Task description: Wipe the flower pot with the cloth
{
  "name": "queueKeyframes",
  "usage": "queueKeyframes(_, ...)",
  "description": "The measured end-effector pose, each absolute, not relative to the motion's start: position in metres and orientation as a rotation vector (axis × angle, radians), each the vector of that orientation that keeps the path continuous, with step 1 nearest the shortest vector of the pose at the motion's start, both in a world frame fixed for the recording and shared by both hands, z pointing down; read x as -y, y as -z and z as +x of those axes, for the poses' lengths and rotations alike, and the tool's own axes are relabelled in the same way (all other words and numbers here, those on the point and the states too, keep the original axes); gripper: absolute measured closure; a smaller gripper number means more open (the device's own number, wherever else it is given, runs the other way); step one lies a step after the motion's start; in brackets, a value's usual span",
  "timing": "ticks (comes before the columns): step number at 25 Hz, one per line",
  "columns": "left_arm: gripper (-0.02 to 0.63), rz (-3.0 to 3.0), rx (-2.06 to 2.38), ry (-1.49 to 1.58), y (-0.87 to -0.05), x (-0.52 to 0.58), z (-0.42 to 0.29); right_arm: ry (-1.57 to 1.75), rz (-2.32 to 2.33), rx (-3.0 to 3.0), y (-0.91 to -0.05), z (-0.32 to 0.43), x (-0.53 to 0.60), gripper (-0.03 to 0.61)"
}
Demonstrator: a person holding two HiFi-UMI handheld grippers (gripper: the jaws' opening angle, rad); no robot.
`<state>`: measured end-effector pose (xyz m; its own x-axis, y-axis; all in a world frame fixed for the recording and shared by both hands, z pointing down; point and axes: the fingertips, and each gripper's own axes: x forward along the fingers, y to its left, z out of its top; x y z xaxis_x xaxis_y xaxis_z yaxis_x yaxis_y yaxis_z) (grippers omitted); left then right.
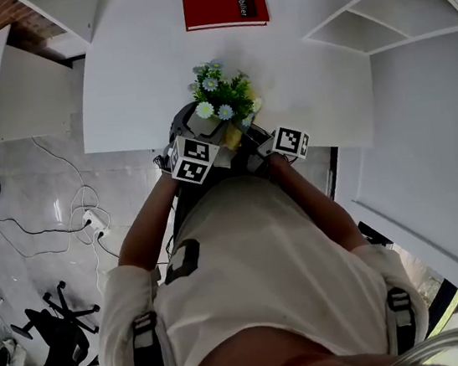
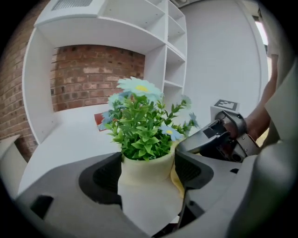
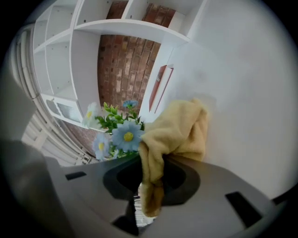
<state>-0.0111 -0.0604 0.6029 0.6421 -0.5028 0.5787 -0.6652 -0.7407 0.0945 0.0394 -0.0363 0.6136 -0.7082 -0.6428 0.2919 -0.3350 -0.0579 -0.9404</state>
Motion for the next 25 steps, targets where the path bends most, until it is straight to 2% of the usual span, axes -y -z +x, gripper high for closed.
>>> queueKeyframes(11,0.252,2.525,0.819,-0.727,-0.592,0.056,-0.035,2.0,-1.123,-2.054,-0.649,0.029,0.027,0.494)
queueKeyframes(16,0.252,2.569,0.731,-0.742,-0.591,0.069,-0.025,1.95,-0.964,-2.033,-0.611,0.039,0.033,0.492)
queueKeyframes(20,0.253,2.598,0.721,-0.76,-0.59,0.073,-0.018,1.77,-0.786,-2.164,-0.564,0.04,0.053,0.491)
queueKeyframes(25,0.267,2.585,0.734,-0.73,-0.585,0.068,-0.017,1.778,-0.829,-2.096,-0.573,0.041,0.057,0.492)
